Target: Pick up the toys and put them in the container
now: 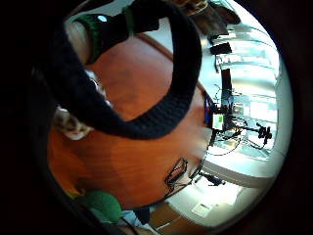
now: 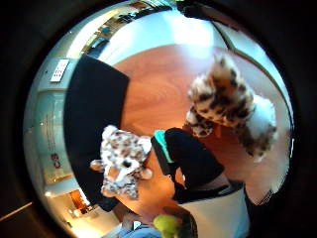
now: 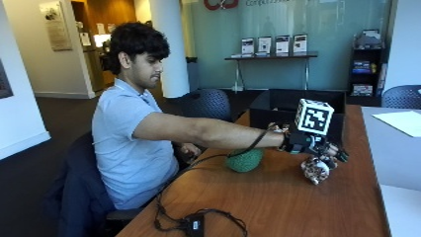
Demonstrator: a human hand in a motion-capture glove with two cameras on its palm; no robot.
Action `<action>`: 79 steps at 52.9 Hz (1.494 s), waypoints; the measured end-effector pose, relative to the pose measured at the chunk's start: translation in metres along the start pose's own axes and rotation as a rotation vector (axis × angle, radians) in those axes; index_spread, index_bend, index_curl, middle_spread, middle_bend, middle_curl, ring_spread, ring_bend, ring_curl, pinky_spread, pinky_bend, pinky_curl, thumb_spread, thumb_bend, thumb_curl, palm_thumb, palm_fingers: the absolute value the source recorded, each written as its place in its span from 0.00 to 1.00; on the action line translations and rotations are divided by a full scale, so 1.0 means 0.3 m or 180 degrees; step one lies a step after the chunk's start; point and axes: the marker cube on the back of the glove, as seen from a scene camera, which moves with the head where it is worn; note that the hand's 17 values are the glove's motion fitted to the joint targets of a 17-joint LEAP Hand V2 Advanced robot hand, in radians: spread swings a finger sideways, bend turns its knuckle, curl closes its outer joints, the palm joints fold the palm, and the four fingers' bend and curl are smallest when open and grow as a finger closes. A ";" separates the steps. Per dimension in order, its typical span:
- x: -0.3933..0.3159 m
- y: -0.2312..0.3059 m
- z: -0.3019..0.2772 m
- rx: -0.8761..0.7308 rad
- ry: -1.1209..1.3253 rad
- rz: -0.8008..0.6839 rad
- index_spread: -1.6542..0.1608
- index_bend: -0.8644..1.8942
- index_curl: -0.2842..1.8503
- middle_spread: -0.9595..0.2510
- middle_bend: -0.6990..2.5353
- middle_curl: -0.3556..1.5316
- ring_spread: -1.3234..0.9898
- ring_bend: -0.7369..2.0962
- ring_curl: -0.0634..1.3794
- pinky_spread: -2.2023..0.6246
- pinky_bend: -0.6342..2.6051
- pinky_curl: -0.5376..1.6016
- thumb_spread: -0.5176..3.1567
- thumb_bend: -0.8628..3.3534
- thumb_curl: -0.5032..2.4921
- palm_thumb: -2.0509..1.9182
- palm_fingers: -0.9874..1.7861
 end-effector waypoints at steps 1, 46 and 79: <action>0.000 -0.005 0.016 -0.0071 0.0033 0.0009 0.73 0.37 0.26 0.77 0.27 0.35 0.54 0.38 0.19 0.79 0.47 0.41 0.50 0.20 0.22 0.50 0.33; -0.214 0.170 -0.612 0.1192 -0.0266 -0.0455 0.74 0.37 0.18 0.72 0.41 0.48 0.48 0.66 0.37 0.66 0.56 0.45 0.59 0.40 0.31 0.70 0.63; -0.980 0.262 -0.721 0.0545 0.0167 -0.1526 0.73 0.34 0.21 0.71 0.35 0.52 0.49 0.59 0.37 0.68 0.57 0.47 0.58 0.44 0.29 0.60 0.39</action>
